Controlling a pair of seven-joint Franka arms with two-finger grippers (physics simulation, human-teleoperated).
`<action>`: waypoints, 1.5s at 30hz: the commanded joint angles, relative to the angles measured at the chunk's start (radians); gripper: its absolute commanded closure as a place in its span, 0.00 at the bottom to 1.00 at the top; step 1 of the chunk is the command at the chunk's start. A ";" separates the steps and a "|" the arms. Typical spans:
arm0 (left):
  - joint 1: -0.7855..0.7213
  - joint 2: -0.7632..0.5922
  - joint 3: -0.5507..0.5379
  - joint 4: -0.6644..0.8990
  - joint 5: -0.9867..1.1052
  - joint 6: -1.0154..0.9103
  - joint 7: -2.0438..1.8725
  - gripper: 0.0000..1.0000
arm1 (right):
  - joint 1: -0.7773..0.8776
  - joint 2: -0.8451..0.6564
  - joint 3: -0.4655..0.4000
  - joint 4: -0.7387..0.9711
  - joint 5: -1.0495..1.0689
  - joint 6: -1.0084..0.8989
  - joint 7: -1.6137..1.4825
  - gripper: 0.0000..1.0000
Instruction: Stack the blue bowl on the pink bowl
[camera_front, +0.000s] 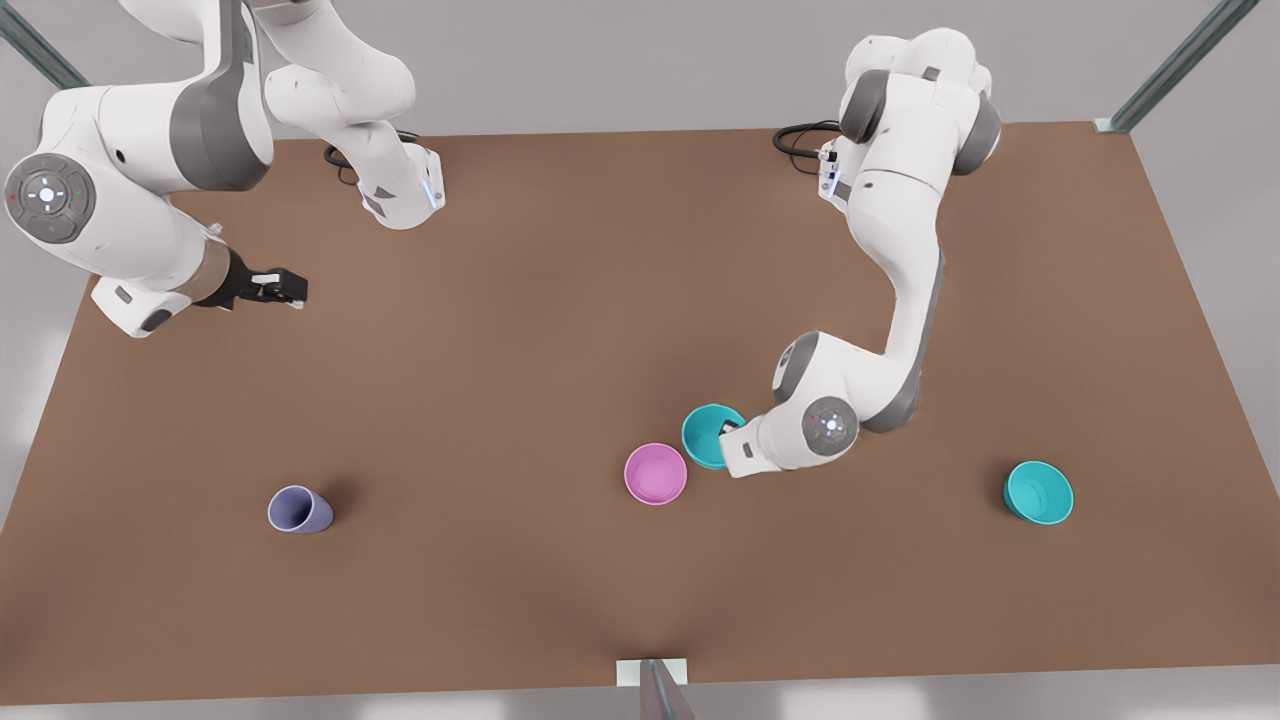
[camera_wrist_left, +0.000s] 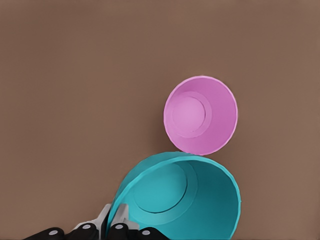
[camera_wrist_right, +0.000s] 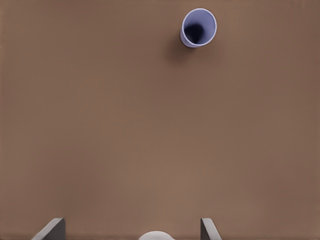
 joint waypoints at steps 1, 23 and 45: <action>-0.026 0.061 0.001 0.089 -0.002 -0.053 -0.772 0.79 | 0.008 -0.001 -0.001 0.000 0.000 0.001 -0.038 0.00; -0.074 0.180 -0.008 0.183 -0.013 0.069 -0.958 0.79 | 0.008 0.007 -0.001 0.003 0.000 0.001 -0.036 0.00; 0.305 -0.596 0.012 -0.191 0.252 -0.512 -0.194 0.00 | 0.008 0.011 -0.001 0.003 0.002 0.001 -0.036 0.00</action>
